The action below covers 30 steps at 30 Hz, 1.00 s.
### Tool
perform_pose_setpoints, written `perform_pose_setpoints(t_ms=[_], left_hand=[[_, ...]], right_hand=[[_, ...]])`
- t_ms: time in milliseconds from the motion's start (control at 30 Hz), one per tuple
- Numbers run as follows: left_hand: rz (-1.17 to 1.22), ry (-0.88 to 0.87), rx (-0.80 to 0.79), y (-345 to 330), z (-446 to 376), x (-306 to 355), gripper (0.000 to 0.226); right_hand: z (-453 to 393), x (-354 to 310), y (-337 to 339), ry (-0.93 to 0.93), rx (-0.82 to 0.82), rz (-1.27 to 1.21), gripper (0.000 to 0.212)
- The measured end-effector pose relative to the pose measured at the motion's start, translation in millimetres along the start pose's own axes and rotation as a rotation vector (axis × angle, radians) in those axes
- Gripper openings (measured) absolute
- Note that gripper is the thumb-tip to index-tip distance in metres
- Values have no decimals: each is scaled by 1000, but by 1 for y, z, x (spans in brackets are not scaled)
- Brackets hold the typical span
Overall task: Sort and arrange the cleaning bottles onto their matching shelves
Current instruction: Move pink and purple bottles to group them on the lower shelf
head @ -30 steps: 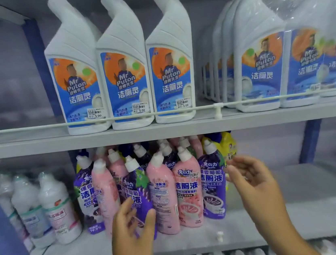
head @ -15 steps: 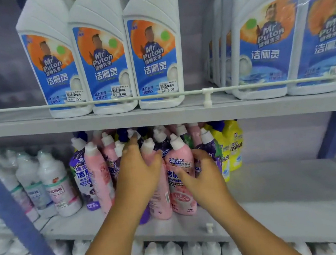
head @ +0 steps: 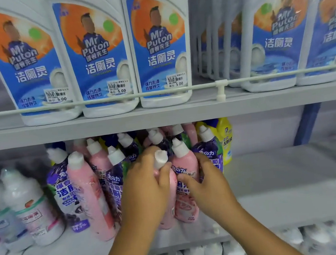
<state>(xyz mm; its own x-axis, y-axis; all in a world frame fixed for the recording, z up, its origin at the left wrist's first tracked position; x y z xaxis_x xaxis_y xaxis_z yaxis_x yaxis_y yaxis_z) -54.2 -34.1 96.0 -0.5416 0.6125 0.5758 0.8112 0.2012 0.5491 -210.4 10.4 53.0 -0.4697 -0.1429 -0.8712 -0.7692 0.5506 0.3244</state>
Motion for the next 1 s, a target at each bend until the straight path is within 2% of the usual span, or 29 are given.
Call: perform_pose_setpoints(t_ms=[133, 267, 400, 533, 733, 833, 1000], left_hand=[[140, -8, -9, 1, 7, -12, 37], [358, -42, 24, -3, 13, -6, 23], [428, -102, 146, -5, 21, 18, 19], [513, -158, 113, -19, 28, 64, 18], [562, -61, 73, -94, 30, 129, 16], [524, -12, 110, -142, 24, 161, 19], [520, 108, 169, -231, 7, 196, 14]], right_hand=[[21, -2, 15, -5, 39, -87, 39], [37, -5, 48, -7, 30, -133, 41], [48, -7, 96, -31, 115, -202, 40], [51, 13, 147, -63, 178, -208, 41], [38, 65, 241, -57, 238, -216, 36], [23, 91, 291, -34, 222, -182, 37], [-7, 142, 352, -51, 237, -115, 36]])
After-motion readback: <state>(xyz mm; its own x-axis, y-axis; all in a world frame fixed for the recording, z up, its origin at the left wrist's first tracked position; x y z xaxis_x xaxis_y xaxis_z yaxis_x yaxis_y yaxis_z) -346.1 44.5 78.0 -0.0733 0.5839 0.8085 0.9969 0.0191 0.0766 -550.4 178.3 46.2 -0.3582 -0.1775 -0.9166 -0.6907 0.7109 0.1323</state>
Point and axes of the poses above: each hand's wrist, its own z-axis away from the middle knuckle, its own y-axis out of the back of the hand, x = y × z, the point moved 3 cm from there along -z, towards the middle knuckle, and after that the axes turned 1 degree about y, right-handed, at the moved point
